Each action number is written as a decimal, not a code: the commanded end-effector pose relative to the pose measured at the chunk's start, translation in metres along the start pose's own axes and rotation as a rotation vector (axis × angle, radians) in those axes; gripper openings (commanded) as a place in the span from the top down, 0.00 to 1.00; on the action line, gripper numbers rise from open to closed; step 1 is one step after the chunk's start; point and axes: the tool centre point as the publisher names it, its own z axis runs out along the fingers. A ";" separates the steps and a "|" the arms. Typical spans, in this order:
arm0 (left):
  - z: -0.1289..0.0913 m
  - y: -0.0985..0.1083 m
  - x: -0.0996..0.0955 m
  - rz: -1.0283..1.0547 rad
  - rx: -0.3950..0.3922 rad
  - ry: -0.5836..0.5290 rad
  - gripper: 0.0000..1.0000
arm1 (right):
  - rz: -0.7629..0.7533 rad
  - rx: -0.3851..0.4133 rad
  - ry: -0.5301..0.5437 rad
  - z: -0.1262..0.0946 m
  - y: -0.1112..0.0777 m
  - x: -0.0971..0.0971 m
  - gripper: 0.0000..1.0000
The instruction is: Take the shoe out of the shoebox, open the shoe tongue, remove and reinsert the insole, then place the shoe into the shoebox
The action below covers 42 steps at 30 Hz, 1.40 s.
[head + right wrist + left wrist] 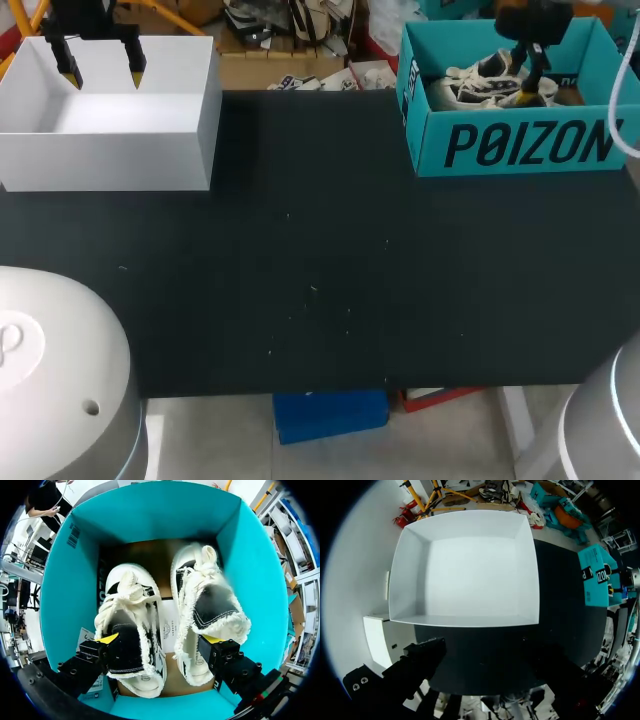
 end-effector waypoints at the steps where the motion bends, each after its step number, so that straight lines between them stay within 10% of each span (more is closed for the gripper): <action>1: -0.001 0.000 0.000 -0.002 -0.002 -0.003 0.00 | 0.000 -0.007 0.004 0.014 0.000 -0.007 0.05; 7: -0.001 0.000 0.000 -0.002 -0.002 -0.003 0.00 | -0.011 -0.007 0.005 0.025 0.003 -0.010 0.36; 14: -0.001 0.000 0.000 -0.002 -0.002 -0.003 0.00 | -0.026 0.005 0.022 0.042 0.001 -0.009 0.07; 20: -0.001 0.000 0.000 -0.002 -0.002 -0.003 0.00 | -0.029 0.007 0.033 0.052 0.000 -0.008 0.34; 25: -0.001 0.000 0.000 -0.002 -0.002 -0.003 0.00 | -0.024 0.015 0.036 0.055 -0.001 -0.008 1.00; 42: -0.001 0.000 0.000 -0.002 -0.002 -0.003 0.00 | -0.014 0.017 0.031 0.047 -0.001 -0.010 1.00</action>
